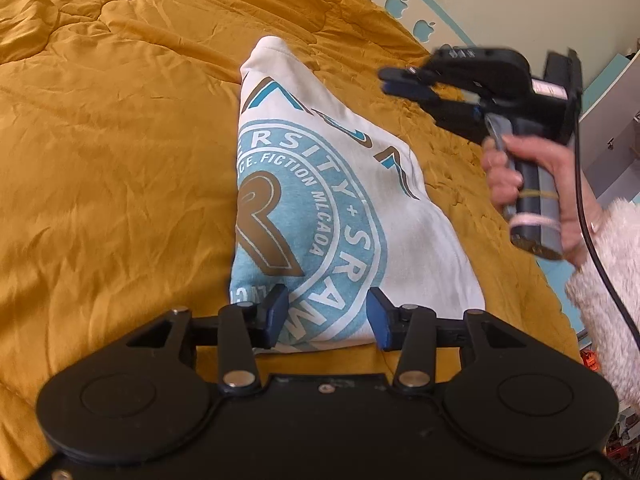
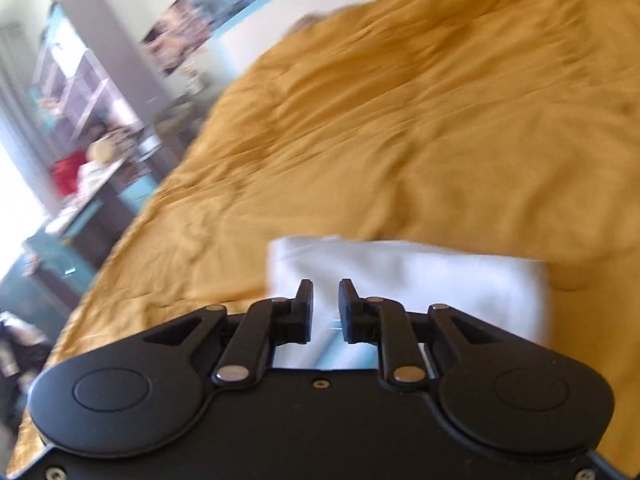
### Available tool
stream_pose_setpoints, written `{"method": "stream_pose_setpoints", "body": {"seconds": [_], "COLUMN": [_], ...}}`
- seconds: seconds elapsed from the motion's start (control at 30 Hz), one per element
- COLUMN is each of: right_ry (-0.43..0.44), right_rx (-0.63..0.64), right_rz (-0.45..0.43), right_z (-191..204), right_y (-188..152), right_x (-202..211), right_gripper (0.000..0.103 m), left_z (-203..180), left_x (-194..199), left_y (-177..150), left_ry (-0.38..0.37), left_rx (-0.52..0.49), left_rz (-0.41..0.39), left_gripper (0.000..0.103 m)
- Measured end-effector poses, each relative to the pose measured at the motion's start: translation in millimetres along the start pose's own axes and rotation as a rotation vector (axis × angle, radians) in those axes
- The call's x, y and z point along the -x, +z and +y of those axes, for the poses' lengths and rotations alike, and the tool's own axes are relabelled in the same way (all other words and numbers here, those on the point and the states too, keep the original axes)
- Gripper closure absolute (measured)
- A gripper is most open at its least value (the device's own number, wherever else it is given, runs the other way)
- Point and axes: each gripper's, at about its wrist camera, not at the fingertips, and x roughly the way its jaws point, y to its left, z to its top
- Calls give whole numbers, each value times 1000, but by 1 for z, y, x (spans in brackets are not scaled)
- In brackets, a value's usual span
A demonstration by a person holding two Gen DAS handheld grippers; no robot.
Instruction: Fold small clothes
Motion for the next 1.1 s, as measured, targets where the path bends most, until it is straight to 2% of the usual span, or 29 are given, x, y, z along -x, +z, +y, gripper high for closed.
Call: {"method": "stream_pose_setpoints", "body": {"seconds": [0.07, 0.17, 0.27, 0.4, 0.5, 0.57, 0.67, 0.73, 0.83, 0.9, 0.97, 1.03, 1.1], "right_ry": [92, 99, -23, -169, -184, -161, -33, 18, 31, 32, 22, 18, 7], "right_rx": [-1, -6, -3, 8, 38, 52, 41, 22, -42, -114, -192, -281, -360], "right_rz": [76, 166, 165, 210, 243, 243, 167, 110, 51, 16, 7, 18, 22], "right_z": [12, 18, 19, 7, 4, 7, 11, 3, -31, -63, -95, -125, -147], "right_y": [7, 15, 18, 20, 22, 24, 26, 22, 14, 13, 11, 6, -1], "right_x": [-35, -86, -116, -150, -153, -140, -91, -43, 25, 59, 79, 87, 86], "right_gripper": [87, 87, 87, 89, 89, 88, 80, 51, 48, 43, 39, 36, 35], "left_z": [1, 5, 13, 18, 14, 13, 13, 13, 17, 26, 44, 61, 73], "left_x": [0, 0, -1, -2, -3, -3, -2, 7, 26, 42, 52, 49, 42], "left_y": [0, 2, 1, 2, 3, 2, 3, 3, 4, 4, 5, 9, 13], "left_ry": [-5, -22, -53, -67, -53, -52, -60, -78, -79, -51, -85, -133, -178], "left_rx": [12, 32, 69, 114, 94, 87, 85, 86, 82, 105, 204, 336, 420], "left_rz": [-1, 3, -3, -10, -10, -12, -18, -28, -54, -105, -144, -132, -99], "left_gripper": [56, 55, 55, 55, 55, 55, 55, 55, 55, 55, 53, 53, 53]}}
